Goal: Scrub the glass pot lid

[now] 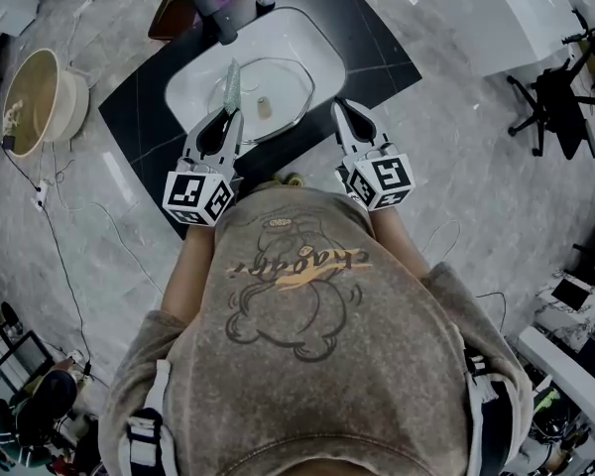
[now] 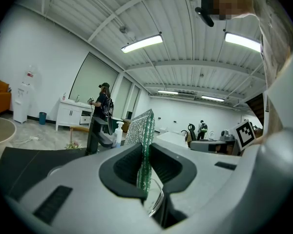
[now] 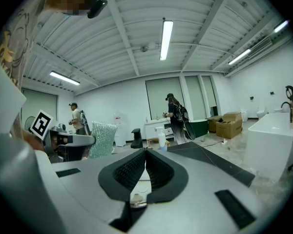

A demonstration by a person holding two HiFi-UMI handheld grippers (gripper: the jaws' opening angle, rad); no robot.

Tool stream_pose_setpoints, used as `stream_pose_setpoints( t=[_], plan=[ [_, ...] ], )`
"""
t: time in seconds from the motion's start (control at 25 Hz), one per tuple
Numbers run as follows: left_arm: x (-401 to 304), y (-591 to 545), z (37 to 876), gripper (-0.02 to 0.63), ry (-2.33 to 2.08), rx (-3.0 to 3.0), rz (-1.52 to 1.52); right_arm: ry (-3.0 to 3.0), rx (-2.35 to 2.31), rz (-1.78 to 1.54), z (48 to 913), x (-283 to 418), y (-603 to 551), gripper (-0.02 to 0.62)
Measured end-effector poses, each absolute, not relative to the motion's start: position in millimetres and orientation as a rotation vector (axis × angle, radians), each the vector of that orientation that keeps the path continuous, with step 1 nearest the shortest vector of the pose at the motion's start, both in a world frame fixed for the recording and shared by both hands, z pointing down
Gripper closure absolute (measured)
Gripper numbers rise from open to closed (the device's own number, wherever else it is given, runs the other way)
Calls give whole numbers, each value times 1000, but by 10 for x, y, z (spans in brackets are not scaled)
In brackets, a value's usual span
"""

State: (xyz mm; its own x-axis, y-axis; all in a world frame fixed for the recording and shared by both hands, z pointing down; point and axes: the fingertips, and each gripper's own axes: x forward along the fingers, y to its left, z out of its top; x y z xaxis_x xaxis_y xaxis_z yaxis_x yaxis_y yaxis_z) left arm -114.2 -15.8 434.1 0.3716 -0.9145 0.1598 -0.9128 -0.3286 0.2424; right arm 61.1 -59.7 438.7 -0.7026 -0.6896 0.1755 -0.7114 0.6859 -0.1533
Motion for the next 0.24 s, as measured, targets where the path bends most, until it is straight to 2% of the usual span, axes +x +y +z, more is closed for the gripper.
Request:
stream_pose_setpoints(
  t=[0.24],
  plan=[
    [-1157, -126, 4391, 546, -1613, 2324, -9, -2779, 1157, 320, 4414, 628, -575, 568]
  ],
)
